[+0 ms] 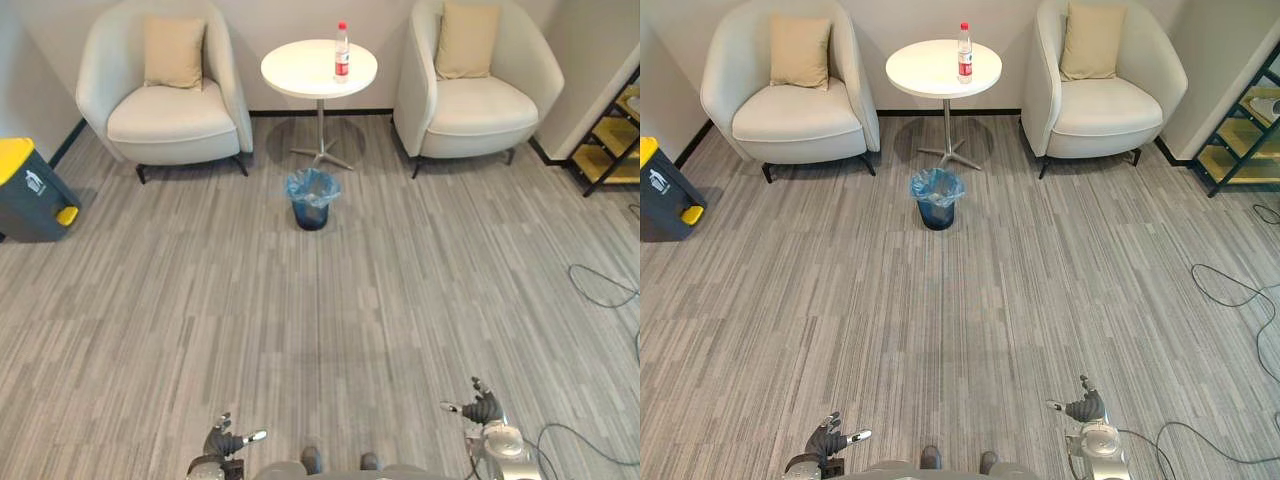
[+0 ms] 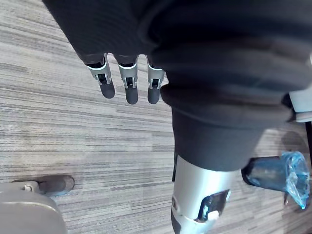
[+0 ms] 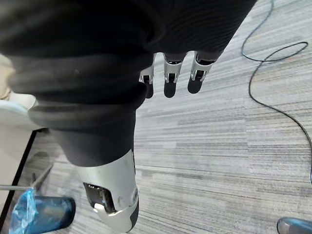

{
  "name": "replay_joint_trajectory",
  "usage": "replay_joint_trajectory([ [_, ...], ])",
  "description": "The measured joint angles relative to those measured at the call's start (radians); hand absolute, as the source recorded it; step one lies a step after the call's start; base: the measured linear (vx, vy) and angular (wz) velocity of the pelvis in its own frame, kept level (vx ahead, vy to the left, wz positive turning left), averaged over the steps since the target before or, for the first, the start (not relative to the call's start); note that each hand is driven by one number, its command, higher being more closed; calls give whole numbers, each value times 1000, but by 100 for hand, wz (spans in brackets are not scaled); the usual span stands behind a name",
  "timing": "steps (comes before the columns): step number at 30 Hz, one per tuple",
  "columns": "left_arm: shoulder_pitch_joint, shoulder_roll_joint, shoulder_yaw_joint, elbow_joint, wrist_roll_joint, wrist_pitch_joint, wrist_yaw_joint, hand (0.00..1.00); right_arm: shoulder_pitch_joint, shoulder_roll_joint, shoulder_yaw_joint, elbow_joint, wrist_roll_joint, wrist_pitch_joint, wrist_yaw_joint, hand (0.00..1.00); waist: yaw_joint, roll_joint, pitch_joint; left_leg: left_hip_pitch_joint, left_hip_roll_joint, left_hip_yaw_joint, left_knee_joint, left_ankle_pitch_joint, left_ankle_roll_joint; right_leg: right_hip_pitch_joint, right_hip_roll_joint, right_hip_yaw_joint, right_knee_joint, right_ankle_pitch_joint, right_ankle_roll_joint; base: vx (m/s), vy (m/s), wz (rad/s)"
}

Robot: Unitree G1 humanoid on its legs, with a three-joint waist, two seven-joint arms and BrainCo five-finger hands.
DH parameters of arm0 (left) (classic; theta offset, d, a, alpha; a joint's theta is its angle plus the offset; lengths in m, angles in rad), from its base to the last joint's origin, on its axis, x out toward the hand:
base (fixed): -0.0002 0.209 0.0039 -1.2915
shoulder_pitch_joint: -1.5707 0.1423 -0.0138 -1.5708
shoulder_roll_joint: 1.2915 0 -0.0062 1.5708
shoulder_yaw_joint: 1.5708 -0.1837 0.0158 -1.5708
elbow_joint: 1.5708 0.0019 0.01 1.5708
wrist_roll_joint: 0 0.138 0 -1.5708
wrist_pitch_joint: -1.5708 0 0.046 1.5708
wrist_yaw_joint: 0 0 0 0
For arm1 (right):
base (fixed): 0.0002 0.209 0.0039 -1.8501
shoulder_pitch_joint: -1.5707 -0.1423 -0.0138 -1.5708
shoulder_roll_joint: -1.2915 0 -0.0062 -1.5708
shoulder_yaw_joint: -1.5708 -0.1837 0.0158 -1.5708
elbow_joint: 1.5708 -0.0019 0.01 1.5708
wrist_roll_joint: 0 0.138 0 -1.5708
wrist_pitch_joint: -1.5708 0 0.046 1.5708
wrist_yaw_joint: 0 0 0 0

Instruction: Gather rubbish on tea table into small bin, then transfer packed bag to large trash can.

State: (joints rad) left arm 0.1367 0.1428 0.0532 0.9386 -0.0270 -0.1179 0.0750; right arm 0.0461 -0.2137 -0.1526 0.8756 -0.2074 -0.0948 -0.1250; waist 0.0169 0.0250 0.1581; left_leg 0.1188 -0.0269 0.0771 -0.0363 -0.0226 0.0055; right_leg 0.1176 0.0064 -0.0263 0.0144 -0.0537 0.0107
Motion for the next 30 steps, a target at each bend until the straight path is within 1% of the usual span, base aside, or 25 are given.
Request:
replay_joint_trajectory([
  [2, 1, 0, 3, -4, 0, -2, 0, 0, 0, -1, 6, 0, 0, 1, 0, 0, 0, 2, 1, 0, -1, -4, 0, 0, 0, 0, -1, -2, 3, -7, 9, -34, -28, 4],
  [13, 6, -2, 7, -8, 0, -2, 3, 0, 14, -4, 3, 7, 7, 7, -4, 0, -1, 5, 0, 3, -5, -18, -27, 8, 3, -18, -5, -25, 16, -7, 8, -68, -22, 4],
  [18, 20, -2, 6, -10, -1, -2, 14, 0, 11, -1, -8, 18, 35, 13, -8, 0, 1, 0, 1, -4, -8, -16, -22, 6, 5, -21, -9, -25, 12, -7, 8, 0, 0, 0],
  [20, 21, -1, 6, -29, -1, -2, 15, 0, -1, -1, -18, 29, 43, 15, -9, 0, 2, -3, 2, -24, -9, -15, 0, -3, 17, -31, -9, -24, 13, -7, 8, 0, 0, 0],
  [21, 20, -1, 6, -44, -1, -2, 15, 0, -16, 0, -36, 37, 49, 15, -10, 0, 4, -5, 4, -53, -8, -13, 29, -17, 27, -49, -10, -22, 19, -8, 9, 20, 0, -4],
  [22, 17, -1, 6, -52, -1, -2, 15, 0, -26, -1, -42, 43, 50, 16, -12, 0, 5, -6, 5, -71, -8, -11, 50, -28, 28, -60, -10, -20, 24, -9, 10, 34, 12, -15],
  [23, 17, -1, 6, -70, -2, -2, 16, 0, -40, -3, -48, 44, 54, 17, -18, 0, 10, -6, 5, -104, -5, 2, 95, -60, 30, -88, -10, -8, 57, -25, 9, 55, 25, -30],
  [24, 16, 0, 6, -85, -4, -1, 17, 0, -50, -4, -50, 44, 62, 18, -28, 0, 23, -6, 9, -129, -3, 16, 148, -98, 30, -125, -12, 7, 129, -65, 18, 73, 33, -32],
  [26, 15, 1, 6, -103, -10, -1, 17, 0, -51, -4, -59, 43, 80, 19, -29, 0, 24, -8, 17, -149, -5, 22, 215, -153, 37, -174, -25, 5, 260, -132, 58, 66, 26, -19],
  [27, 14, 2, 6, -114, -11, -1, 18, 0, -52, -4, -64, 43, 84, 23, -29, 0, 27, -9, 24, -149, -5, 31, 244, -182, 47, -214, -32, 2, 363, -158, 82, 102, 22, -22],
  [28, 6, 8, 0, -117, -22, -1, 19, 0, -58, -3, -64, 41, 93, 27, -29, 0, 23, -7, 33, -144, -2, 29, 271, -213, 55, -285, -43, -19, 520, -167, 97, 128, 18, -12],
  [29, -3, 26, -16, -117, -24, 0, 20, 0, -58, 0, -64, 40, 103, 30, -29, 0, 20, -11, 43, -133, -2, 26, 287, -234, 61, -346, -65, -59, 646, -188, 94, 190, 3, -3],
  [30, -6, 33, -20, -118, -32, 0, 21, 0, -59, 0, -64, 40, 111, 32, -29, 0, 15, -15, 47, -123, -2, 29, 286, -242, 62, -367, -79, -79, 670, -197, 87, 234, -2, -1],
])
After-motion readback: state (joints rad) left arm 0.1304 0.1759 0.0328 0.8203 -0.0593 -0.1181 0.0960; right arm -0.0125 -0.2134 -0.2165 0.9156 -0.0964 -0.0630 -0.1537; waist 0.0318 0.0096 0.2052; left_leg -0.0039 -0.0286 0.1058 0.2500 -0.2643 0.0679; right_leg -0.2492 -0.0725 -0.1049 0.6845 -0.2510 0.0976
